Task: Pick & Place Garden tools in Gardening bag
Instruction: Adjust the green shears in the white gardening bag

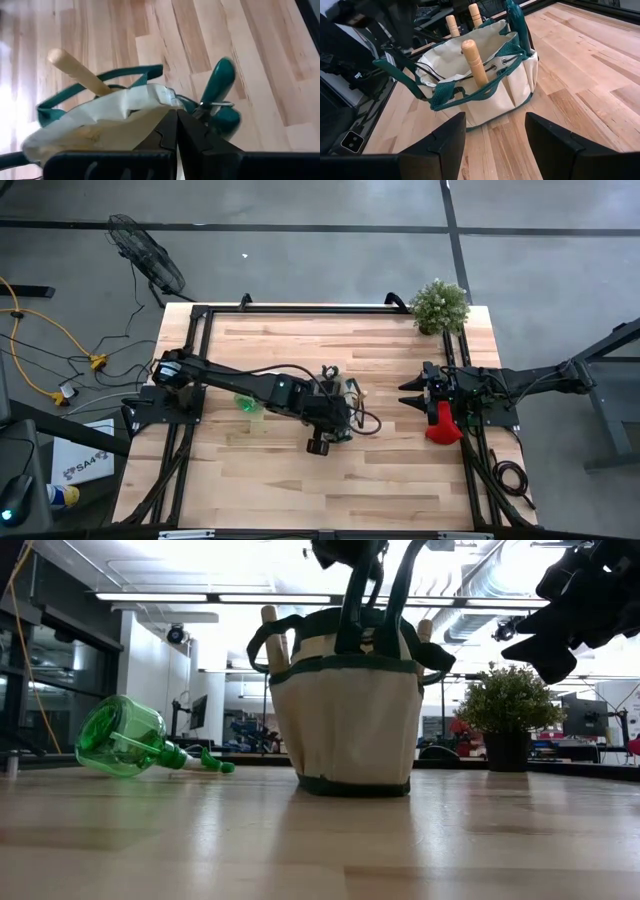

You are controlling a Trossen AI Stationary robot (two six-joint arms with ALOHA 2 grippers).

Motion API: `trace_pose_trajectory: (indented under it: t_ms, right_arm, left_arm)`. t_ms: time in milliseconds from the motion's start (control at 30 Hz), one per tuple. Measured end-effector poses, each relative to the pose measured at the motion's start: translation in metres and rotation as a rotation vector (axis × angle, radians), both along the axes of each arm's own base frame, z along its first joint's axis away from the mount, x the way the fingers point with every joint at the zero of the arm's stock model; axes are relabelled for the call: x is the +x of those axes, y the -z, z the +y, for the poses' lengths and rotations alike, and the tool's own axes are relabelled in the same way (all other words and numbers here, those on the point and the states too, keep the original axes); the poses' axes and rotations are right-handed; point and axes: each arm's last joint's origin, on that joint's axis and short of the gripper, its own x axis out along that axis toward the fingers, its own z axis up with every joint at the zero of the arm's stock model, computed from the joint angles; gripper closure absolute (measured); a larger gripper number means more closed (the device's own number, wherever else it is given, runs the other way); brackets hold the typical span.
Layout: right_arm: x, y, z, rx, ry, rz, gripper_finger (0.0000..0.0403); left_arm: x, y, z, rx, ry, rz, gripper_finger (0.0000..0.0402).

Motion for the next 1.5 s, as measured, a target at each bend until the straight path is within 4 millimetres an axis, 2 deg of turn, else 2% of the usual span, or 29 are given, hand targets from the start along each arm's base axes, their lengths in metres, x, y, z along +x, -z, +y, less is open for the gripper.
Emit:
trace_pose_trajectory:
  t_ms: [267, 400, 733, 900, 1133, 1400, 1500]
  right_arm:
    - [0.000, 0.000, 0.000, 0.000, 0.000, 0.000, 0.0206]
    - [0.000, 0.000, 0.000, 0.000, 0.000, 0.000, 0.0206]
    - [0.000, 0.000, 0.000, 0.000, 0.000, 0.000, 0.0206]
    - [0.000, 0.000, 0.000, 0.000, 0.000, 0.000, 0.0206]
    - [0.000, 0.000, 0.000, 0.000, 0.000, 0.000, 0.0206]
    - [0.000, 0.000, 0.000, 0.000, 0.000, 0.000, 0.0206]
    - [0.000, 0.000, 0.000, 0.000, 0.000, 0.000, 0.0206]
  left_arm:
    - [-0.003, -0.024, -0.011, -0.032, 0.082, -0.057, 0.0401]
    - [-0.005, -0.025, -0.021, -0.090, 0.150, -0.054, 0.0401]
    - [0.009, 0.017, -0.051, -0.084, 0.217, 0.038, 0.0401]
    - [0.022, 0.041, -0.055, 0.007, 0.157, 0.045, 0.0401]
    - [0.026, 0.058, -0.058, 0.107, 0.003, 0.059, 0.0402]
    - [0.022, 0.059, -0.057, 0.241, -0.112, 0.045, 0.0402]
    - [0.022, 0.059, -0.057, 0.234, -0.106, 0.047, 0.0402]
